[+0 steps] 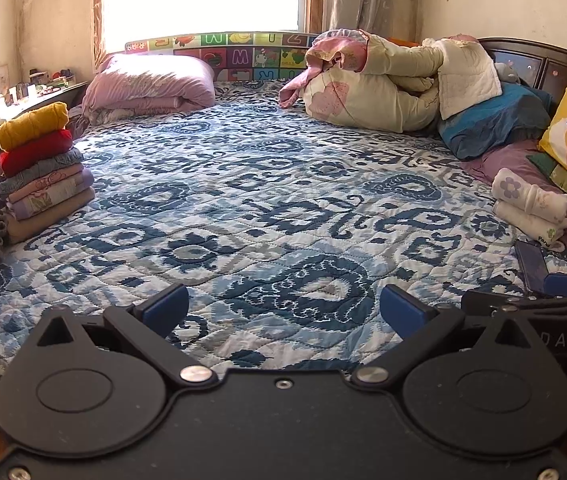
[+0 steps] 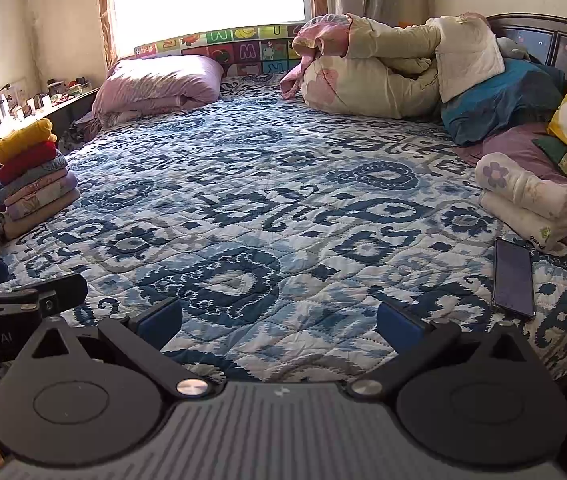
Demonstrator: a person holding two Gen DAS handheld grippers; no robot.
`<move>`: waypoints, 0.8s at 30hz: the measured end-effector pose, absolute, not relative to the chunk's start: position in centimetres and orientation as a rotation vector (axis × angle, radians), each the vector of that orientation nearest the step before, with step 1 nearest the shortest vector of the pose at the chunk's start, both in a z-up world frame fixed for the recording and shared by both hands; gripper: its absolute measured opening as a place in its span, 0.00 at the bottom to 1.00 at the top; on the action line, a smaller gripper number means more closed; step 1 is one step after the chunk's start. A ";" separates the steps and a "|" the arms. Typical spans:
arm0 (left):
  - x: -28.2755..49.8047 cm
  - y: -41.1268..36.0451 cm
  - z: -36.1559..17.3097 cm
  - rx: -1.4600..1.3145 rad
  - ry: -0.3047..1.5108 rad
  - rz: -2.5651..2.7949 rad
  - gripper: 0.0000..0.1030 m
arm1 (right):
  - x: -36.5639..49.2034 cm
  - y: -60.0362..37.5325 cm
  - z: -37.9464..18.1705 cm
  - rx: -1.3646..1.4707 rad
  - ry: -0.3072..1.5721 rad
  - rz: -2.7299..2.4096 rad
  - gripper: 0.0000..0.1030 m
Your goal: Fold clothes
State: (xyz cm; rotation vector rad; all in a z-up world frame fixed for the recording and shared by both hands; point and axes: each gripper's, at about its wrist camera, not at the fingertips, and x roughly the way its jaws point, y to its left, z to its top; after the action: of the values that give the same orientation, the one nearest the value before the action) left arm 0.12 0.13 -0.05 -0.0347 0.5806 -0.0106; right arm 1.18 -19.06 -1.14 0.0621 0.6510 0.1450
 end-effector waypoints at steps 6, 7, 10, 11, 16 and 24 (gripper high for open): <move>-0.1 0.0 -0.3 -0.027 0.566 -0.015 1.00 | 1.1 -18.9 -1.3 0.051 0.642 0.143 1.00; -0.2 0.1 -0.1 -0.029 0.569 -0.015 1.00 | 1.0 -18.8 -1.3 0.051 0.641 0.143 1.00; -0.1 0.2 -0.2 -0.032 0.580 -0.011 1.00 | 0.9 -18.8 -1.0 0.052 0.641 0.145 1.00; -0.1 0.2 -0.1 -0.032 0.581 -0.011 1.00 | 1.0 -18.9 -1.0 0.051 0.642 0.145 1.00; -0.2 0.3 -0.1 -0.032 0.582 -0.007 1.00 | 0.9 -18.9 -1.0 0.050 0.644 0.147 1.00; -0.2 0.5 0.0 -0.034 0.586 -0.009 1.00 | 0.7 -18.6 -1.0 0.043 0.644 0.145 1.00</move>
State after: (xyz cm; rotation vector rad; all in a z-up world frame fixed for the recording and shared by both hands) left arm -0.23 0.51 0.02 -0.0344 0.5860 -0.0089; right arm 0.75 -18.65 -1.04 0.0428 0.6442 0.1454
